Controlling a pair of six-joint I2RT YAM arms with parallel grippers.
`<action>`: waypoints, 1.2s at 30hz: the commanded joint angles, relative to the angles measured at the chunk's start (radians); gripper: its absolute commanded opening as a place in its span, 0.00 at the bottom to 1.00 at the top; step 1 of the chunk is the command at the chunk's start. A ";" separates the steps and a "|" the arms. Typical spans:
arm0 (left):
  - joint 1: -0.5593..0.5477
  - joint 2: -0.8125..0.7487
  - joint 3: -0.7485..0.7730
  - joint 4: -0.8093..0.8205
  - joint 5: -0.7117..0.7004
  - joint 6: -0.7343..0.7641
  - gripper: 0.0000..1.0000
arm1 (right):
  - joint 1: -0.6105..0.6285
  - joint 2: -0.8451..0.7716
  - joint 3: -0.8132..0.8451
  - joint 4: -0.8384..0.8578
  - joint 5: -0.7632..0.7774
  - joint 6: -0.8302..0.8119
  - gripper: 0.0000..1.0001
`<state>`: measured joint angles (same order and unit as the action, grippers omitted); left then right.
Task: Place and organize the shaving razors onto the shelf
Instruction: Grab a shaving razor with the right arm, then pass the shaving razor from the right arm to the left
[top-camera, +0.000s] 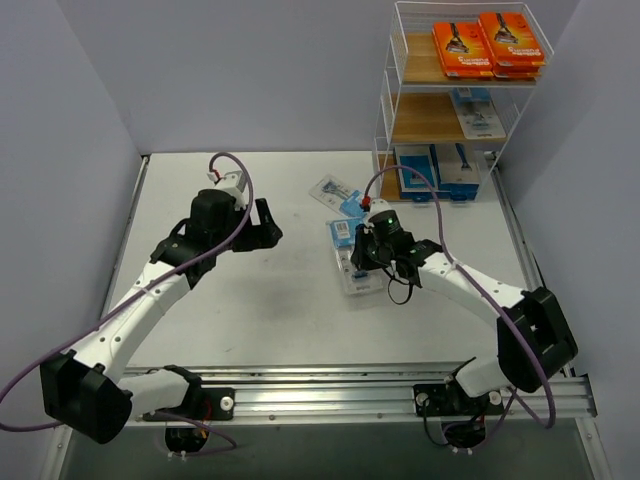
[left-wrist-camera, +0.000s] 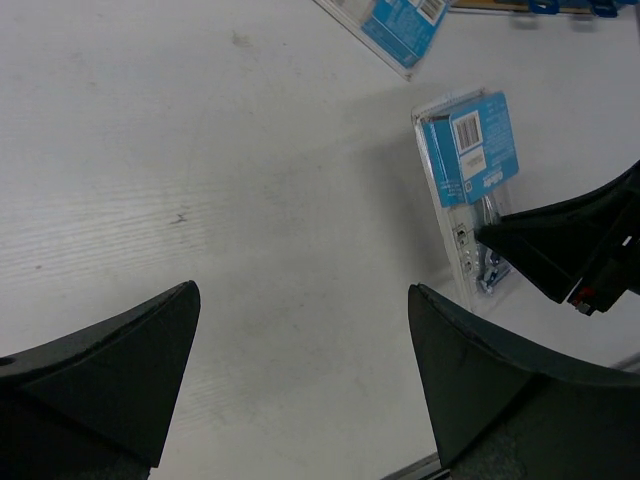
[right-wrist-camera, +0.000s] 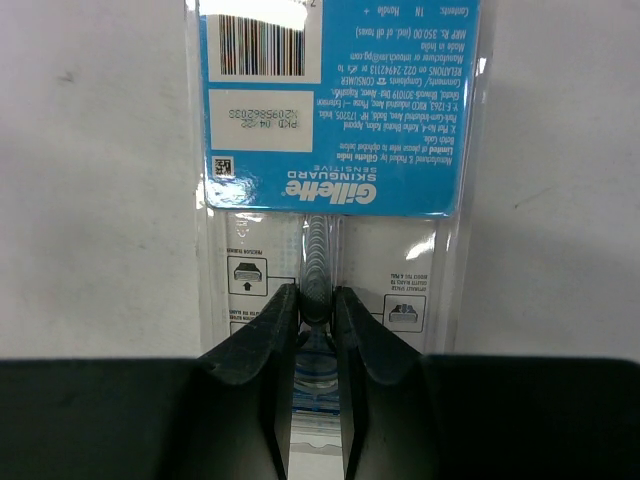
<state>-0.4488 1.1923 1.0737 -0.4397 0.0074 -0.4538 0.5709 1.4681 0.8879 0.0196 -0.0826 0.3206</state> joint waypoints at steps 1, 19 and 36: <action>0.002 0.019 0.045 0.048 0.147 -0.121 0.94 | 0.007 -0.100 0.020 0.052 -0.008 0.073 0.00; -0.070 0.177 0.034 0.389 0.298 -0.341 0.94 | 0.027 -0.210 0.040 0.111 -0.037 0.182 0.00; -0.133 0.368 0.147 0.515 0.351 -0.382 0.77 | 0.136 -0.221 0.069 0.100 0.040 0.216 0.00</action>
<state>-0.5751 1.5494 1.1717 0.0006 0.3241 -0.8288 0.7040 1.2842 0.9180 0.0872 -0.0818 0.5247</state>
